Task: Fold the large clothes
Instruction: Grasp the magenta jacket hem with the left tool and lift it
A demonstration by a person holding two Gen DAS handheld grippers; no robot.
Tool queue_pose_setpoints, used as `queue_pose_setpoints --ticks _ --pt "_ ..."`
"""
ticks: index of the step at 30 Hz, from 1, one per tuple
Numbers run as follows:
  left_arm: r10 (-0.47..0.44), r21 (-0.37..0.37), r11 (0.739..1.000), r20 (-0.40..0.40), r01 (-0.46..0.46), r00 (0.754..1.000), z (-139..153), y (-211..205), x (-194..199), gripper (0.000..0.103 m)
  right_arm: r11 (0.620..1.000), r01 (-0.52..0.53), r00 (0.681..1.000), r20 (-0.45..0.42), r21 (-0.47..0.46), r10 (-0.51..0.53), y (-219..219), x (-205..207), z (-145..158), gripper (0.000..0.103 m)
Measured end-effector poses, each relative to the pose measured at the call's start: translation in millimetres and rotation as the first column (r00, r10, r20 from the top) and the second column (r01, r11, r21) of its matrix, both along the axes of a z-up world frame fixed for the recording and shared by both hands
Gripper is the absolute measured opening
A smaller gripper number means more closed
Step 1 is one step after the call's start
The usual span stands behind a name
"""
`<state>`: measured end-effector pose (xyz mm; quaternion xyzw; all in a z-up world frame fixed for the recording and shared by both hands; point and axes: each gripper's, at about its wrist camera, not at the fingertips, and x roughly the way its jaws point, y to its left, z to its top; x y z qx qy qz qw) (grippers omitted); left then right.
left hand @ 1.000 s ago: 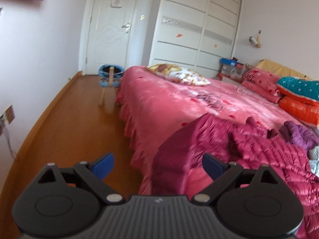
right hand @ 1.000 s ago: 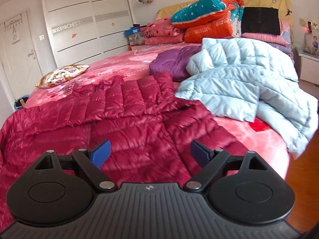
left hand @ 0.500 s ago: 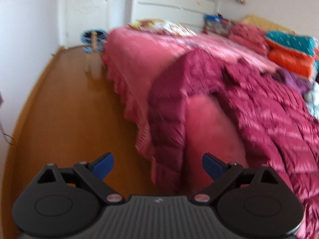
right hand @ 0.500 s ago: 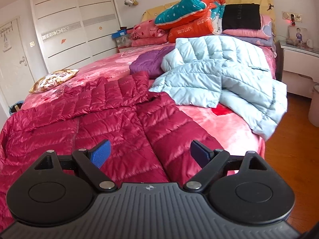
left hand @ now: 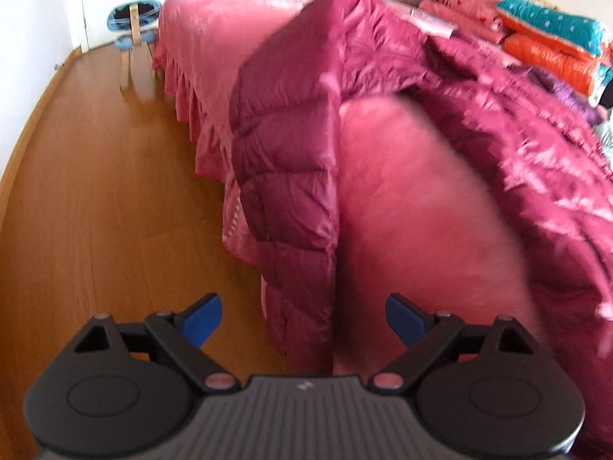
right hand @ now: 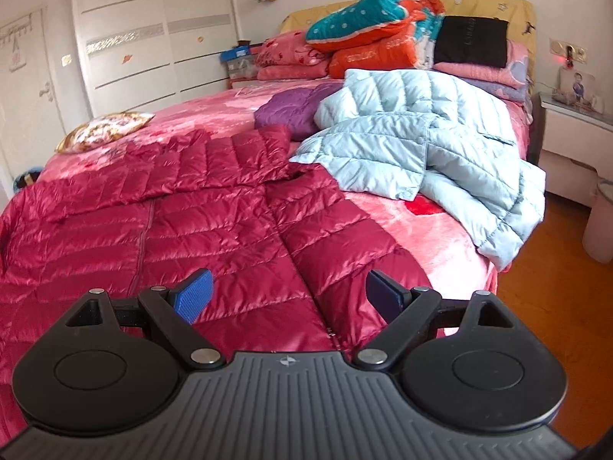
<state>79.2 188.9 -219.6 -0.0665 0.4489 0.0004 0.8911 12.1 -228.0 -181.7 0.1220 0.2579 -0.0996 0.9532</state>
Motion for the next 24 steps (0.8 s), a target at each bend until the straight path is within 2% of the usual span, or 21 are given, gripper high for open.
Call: queue_pose_setpoints --ticks 6,8,10,15,18,24 --pt "0.016 0.005 1.0 -0.071 -0.016 0.997 -25 1 18 0.075 0.997 -0.057 0.998 -0.024 -0.05 0.056 11 10 -4 0.103" --pt "0.012 0.006 1.0 -0.081 -0.012 0.997 -31 0 22 0.067 0.996 -0.069 0.997 -0.032 -0.057 0.068 13 14 -6 0.103" --pt "0.01 0.011 1.0 -0.086 -0.009 0.996 -35 -1 25 0.047 0.995 -0.078 0.996 -0.041 -0.055 0.076 14 19 -9 0.103" --pt "0.027 -0.03 0.999 -0.088 -0.03 0.996 -36 10 29 0.015 0.996 -0.074 0.996 -0.054 -0.042 0.072 17 27 -14 0.103" --pt "0.038 -0.064 0.997 -0.076 -0.043 0.996 -28 20 25 0.007 0.998 -0.064 0.997 -0.053 -0.027 0.062 14 31 -16 0.103" --pt "0.037 -0.162 0.986 -0.007 -0.038 0.999 15 38 13 0.004 0.999 -0.016 1.0 -0.024 0.042 0.017 1 40 -19 0.103"
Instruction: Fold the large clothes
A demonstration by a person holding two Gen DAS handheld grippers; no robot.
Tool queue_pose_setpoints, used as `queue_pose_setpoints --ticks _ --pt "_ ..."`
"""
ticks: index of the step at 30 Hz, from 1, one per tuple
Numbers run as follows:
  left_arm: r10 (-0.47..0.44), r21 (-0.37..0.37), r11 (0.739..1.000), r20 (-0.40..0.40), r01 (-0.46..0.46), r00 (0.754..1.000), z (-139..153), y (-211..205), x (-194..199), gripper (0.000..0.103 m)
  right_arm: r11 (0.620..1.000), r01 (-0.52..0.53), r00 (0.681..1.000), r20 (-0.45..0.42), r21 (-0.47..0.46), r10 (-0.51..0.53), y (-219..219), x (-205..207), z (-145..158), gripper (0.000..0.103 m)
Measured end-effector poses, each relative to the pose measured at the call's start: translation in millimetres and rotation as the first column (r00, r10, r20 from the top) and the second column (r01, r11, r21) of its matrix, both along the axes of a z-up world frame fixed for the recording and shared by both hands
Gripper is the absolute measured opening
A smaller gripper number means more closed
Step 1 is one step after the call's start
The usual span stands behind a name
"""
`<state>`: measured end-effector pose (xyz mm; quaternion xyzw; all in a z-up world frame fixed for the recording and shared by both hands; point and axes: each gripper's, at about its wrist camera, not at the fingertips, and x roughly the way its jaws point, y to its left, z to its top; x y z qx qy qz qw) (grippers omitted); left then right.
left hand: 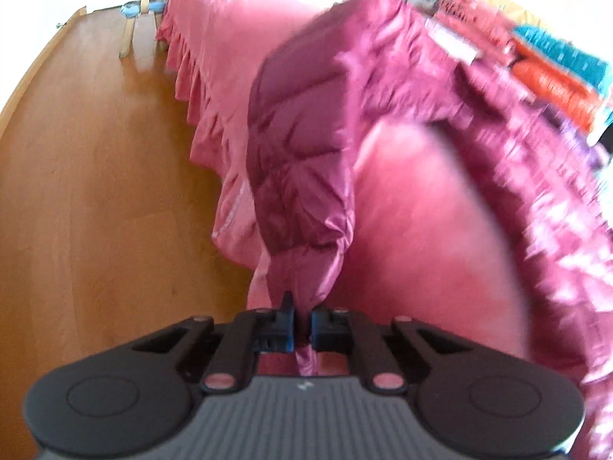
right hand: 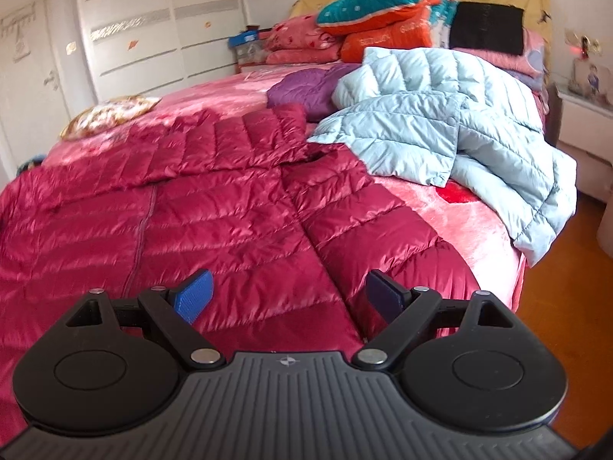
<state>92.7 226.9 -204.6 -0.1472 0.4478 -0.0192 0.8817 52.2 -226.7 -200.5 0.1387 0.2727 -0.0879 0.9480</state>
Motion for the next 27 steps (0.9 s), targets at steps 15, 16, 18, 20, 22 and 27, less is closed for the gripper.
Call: queue_pose_setpoints --ticks 15,16,18,20,22,27 --pt "0.008 -0.237 0.97 0.274 0.059 0.962 147 -16 2 0.004 0.967 0.115 0.983 0.112 0.226 -0.143 -32 32 -6 0.103" --pt "0.004 -0.254 0.964 0.29 0.073 0.957 156 -21 5 0.004 0.965 0.116 0.982 0.119 0.235 -0.147 -32 34 -6 0.103" --pt "-0.012 -0.267 0.959 0.316 0.101 0.949 171 -33 15 0.004 0.961 0.114 0.98 0.132 0.253 -0.151 -34 38 -6 0.103" --pt "-0.039 -0.267 0.954 0.338 0.135 0.94 186 -46 25 0.004 0.955 0.111 0.977 0.145 0.273 -0.155 -37 43 -6 0.103" --pt "-0.076 -0.262 0.948 0.359 0.179 0.93 203 -64 36 0.004 0.949 0.105 0.974 0.16 0.296 -0.158 -41 47 -6 0.103" --pt "-0.208 -0.215 0.927 0.388 0.308 0.898 236 -118 71 0.004 0.922 0.093 0.966 0.189 0.377 -0.175 -54 57 -9 0.103"
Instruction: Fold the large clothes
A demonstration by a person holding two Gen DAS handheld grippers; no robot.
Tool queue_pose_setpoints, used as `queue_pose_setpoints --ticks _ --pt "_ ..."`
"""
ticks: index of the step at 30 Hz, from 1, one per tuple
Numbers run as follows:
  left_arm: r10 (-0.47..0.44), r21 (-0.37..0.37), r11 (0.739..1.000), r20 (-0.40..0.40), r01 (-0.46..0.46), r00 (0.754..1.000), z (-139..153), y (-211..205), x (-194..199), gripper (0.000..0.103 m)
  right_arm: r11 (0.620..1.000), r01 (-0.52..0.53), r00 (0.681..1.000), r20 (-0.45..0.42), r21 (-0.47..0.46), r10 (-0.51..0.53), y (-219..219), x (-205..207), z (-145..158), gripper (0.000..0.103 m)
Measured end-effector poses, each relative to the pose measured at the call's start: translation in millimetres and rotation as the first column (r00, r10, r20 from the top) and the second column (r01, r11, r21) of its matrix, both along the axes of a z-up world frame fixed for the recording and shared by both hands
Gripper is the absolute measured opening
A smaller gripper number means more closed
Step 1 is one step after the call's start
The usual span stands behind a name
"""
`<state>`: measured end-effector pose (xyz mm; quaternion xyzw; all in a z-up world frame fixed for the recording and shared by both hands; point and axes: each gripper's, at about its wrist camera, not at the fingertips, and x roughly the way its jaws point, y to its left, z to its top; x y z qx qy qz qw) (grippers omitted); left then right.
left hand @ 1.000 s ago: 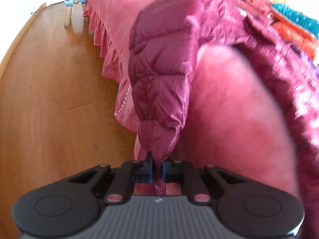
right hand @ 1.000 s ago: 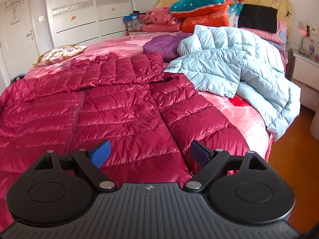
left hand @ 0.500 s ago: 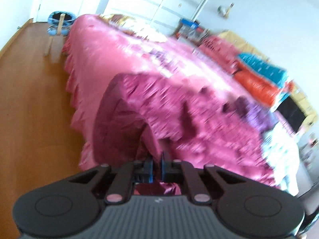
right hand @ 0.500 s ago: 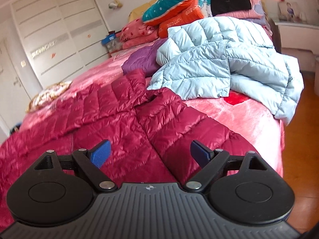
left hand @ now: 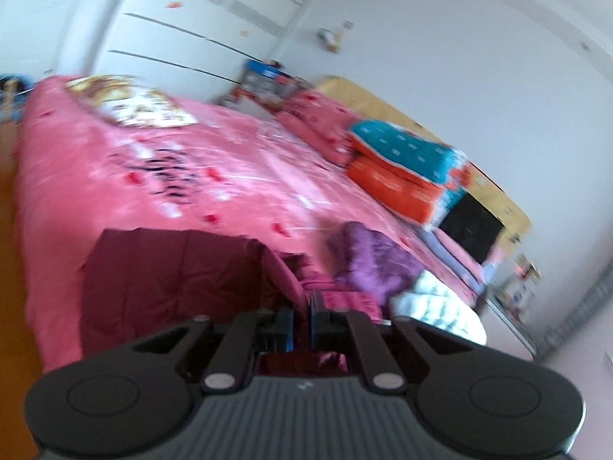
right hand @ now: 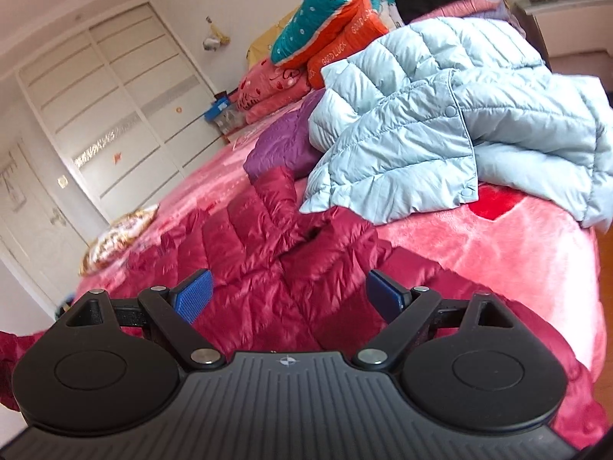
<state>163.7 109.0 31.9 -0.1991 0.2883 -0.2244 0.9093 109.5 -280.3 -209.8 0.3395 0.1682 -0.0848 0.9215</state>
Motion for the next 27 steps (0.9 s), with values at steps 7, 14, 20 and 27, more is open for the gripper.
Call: queue_pose_setpoints --ticks 7,14,20,27 --pt "-0.239 0.111 0.965 -0.006 0.238 0.971 10 -110 49 0.004 0.995 0.047 0.999 0.022 0.085 -0.049 -28 21 -11 0.103" --pt "-0.355 0.182 0.911 -0.108 0.37 0.928 -35 -215 107 0.004 0.98 0.09 0.994 0.038 0.178 -0.098 -59 33 -22 0.103" --pt "-0.332 0.232 0.896 -0.217 0.379 0.918 -95 -268 152 0.005 0.957 0.113 0.992 0.029 0.269 -0.125 -79 40 -32 0.103" --pt "-0.273 0.213 0.92 -0.253 0.329 0.928 -131 -289 187 0.007 0.965 0.09 0.994 0.035 0.247 -0.102 -79 54 -32 0.103"
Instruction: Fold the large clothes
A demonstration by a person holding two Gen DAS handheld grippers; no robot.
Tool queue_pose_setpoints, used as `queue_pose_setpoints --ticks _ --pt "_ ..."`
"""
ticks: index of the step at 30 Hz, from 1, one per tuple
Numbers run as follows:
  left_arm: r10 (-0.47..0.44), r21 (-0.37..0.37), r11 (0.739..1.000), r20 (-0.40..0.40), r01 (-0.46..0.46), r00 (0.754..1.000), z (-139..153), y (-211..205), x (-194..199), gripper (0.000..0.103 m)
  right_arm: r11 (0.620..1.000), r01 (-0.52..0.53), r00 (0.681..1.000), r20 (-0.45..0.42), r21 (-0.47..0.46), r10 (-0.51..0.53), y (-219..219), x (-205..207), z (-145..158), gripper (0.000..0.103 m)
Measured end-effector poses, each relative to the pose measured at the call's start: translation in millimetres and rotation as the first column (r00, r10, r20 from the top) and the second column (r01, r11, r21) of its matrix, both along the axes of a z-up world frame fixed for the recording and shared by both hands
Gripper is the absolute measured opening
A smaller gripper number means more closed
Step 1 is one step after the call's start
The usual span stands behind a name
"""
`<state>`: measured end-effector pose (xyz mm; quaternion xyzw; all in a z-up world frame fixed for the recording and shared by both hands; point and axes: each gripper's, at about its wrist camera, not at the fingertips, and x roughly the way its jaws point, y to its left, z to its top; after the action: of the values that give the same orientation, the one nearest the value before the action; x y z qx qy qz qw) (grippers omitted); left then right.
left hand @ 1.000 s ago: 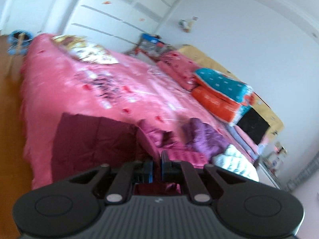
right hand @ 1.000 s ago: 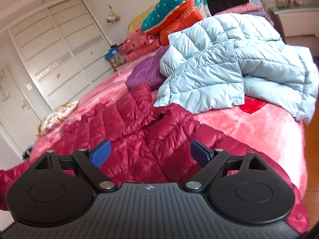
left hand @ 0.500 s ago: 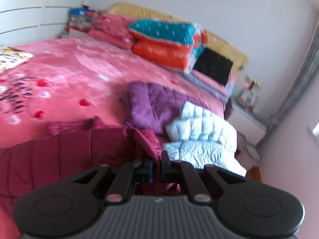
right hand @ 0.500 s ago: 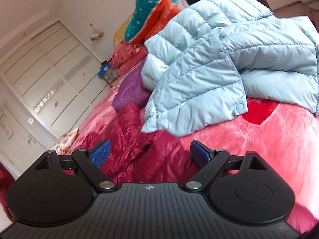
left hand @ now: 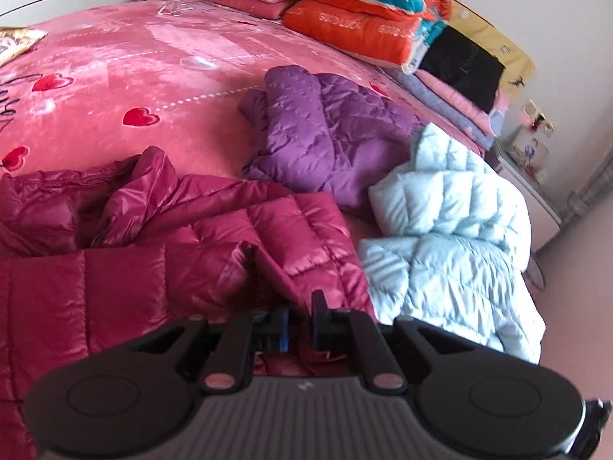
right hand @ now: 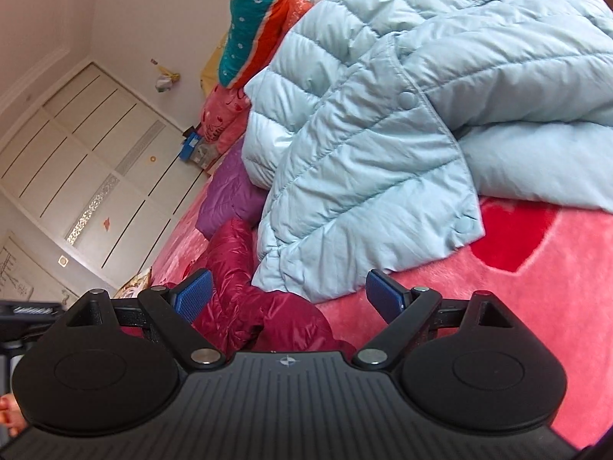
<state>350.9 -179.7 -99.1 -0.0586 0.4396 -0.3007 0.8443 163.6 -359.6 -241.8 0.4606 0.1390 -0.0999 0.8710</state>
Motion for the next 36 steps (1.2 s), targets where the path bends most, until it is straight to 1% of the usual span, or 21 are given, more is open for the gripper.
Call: queue_pose_setpoints --ticks 2,3,4,5,6,7,8,10,11,12,14,16,18,21,24,26,27,28,31,33,36 --pt "0.01 -0.016 1.0 0.0 -0.01 1.0 -2 -1 7 0.015 1.0 -0.012 1.0 -0.003 -0.021 0.012 3 5 1 0.103" --pt "0.012 -0.02 1.0 0.002 -0.012 1.0 -2 -1 9 0.023 0.999 -0.019 1.0 -0.006 -0.029 0.019 5 9 1 0.103" --pt "0.012 -0.026 1.0 0.009 -0.012 1.0 -1 -1 9 0.027 0.999 -0.025 1.0 -0.009 -0.035 0.024 7 11 1 0.103" --pt "0.011 -0.032 0.999 0.019 -0.01 1.0 1 0 9 0.03 0.999 -0.032 0.999 -0.01 -0.043 0.032 9 14 1 0.103" --pt "0.011 -0.036 0.999 0.032 -0.01 0.999 3 1 9 0.037 0.998 -0.04 0.999 -0.011 -0.053 0.039 11 16 1 0.103" --pt "0.014 -0.039 0.999 0.045 -0.012 0.999 4 1 9 0.046 0.997 -0.046 0.999 -0.012 -0.064 0.045 13 18 2 0.103" --pt "0.016 -0.044 0.999 0.062 -0.014 0.998 7 3 9 0.05 0.996 -0.053 0.999 -0.012 -0.078 0.052 16 20 3 0.103" --pt "0.019 -0.051 0.999 0.092 -0.014 0.996 13 7 7 0.064 0.993 -0.062 0.998 -0.012 -0.101 0.061 20 24 6 0.103" --pt "0.017 -0.063 0.998 0.111 -0.01 0.994 17 10 5 0.068 0.992 -0.066 0.998 -0.008 -0.11 0.066 22 25 8 0.103" --pt "0.014 -0.074 0.997 0.128 -0.005 0.992 20 15 3 0.075 0.99 -0.071 0.997 -0.003 -0.123 0.072 24 27 10 0.103" --pt "0.023 -0.071 0.997 0.148 -0.013 0.989 26 23 -2 0.076 0.985 -0.08 0.997 0.005 -0.156 0.082 29 30 16 0.103" --pt "0.036 -0.09 0.996 0.163 -0.022 0.986 29 37 -9 0.076 0.978 -0.085 0.996 0.011 -0.19 0.089 34 33 20 0.103" --pt "0.076 -0.092 0.994 0.18 -0.06 0.981 29 55 -17 0.076 0.971 -0.095 0.995 0.01 -0.221 0.1 40 36 23 0.103" --pt "0.133 -0.036 0.991 0.205 -0.128 0.97 17 84 -31 0.075 0.961 -0.121 0.992 0.016 -0.248 0.129 49 40 27 0.103" --pt "0.189 0.027 0.98 0.213 -0.199 0.959 -2 111 -46 0.073 0.946 -0.146 0.986 0.031 -0.29 0.162 61 45 35 0.103" --pt "0.234 0.049 0.967 0.218 -0.25 0.948 -14 127 -53 0.067 0.932 -0.191 0.976 0.041 -0.307 0.214 70 52 39 0.103" --pt "0.254 0.055 0.961 0.222 -0.272 0.941 -19 134 -55 0.062 0.923 -0.215 0.97 0.04 -0.319 0.239 77 56 42 0.103" --pt "0.268 0.057 0.956 0.225 -0.288 0.937 -23 139 -54 0.061 0.912 -0.237 0.964 0.035 -0.335 0.263 84 60 43 0.103" --pt "0.31 0.07 0.94 0.238 -0.334 0.921 -34 151 -52 0.06 0.866 -0.291 0.946 0.011 -0.408 0.323 108 72 48 0.103" --pt "0.311 0.073 0.939 0.244 -0.337 0.919 -40 152 -51 0.06 0.834 -0.313 0.937 -0.006 -0.454 0.349 122 80 50 0.103" --pt "0.31 0.072 0.939 0.252 -0.337 0.917 -50 150 -50 0.061 0.79 -0.318 0.932 -0.023 -0.525 0.361 135 93 50 0.103"
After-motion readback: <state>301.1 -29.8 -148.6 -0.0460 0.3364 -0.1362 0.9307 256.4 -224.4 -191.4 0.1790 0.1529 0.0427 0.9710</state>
